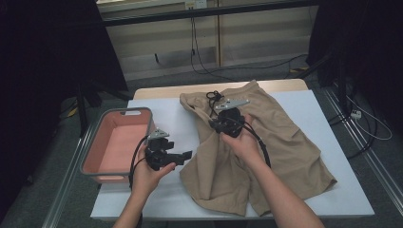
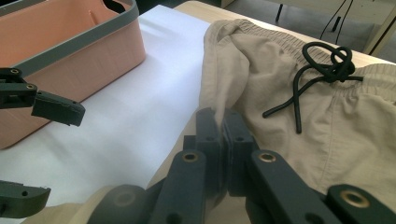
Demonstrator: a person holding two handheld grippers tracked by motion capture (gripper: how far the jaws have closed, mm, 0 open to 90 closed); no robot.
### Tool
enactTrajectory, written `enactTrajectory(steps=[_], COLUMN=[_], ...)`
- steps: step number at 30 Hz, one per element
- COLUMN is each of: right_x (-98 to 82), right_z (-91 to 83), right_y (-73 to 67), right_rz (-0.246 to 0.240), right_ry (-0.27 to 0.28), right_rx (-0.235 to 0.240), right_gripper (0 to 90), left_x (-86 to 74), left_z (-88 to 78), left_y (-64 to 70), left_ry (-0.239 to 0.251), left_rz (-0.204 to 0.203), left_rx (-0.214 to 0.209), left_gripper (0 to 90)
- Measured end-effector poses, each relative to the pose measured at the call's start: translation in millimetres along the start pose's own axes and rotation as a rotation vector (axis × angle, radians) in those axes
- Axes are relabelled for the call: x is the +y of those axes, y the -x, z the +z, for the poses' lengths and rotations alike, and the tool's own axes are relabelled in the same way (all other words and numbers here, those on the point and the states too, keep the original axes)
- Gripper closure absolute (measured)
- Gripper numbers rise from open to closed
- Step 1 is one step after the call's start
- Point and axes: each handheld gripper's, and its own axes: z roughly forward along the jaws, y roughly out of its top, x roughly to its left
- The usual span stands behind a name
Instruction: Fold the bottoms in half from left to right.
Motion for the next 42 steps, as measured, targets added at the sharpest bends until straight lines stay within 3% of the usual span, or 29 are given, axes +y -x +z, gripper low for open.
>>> enactTrajectory(steps=[23, 36, 42], right_x=[0.4, -11.4, -24.6], right_z=[-16.8, -37.4, -51.2], right_y=[21.7, 58.9, 83.3], right_rz=[0.032, 0.094, 0.153], right_ry=[0.011, 0.014, 0.025], right_rx=[-0.039, -0.104, -0.147], right_gripper=[88.1, 88.0, 88.0], left_x=[-1.4, -2.5, -2.8], left_z=[-1.6, -0.5, 0.4], left_y=[-0.7, -1.3, -1.1], left_ry=[-0.005, -0.014, -0.017], left_rz=[0.02, 0.021, 0.021], left_rx=[-0.011, -0.005, -0.008], left_gripper=[7.8, 7.9, 7.8])
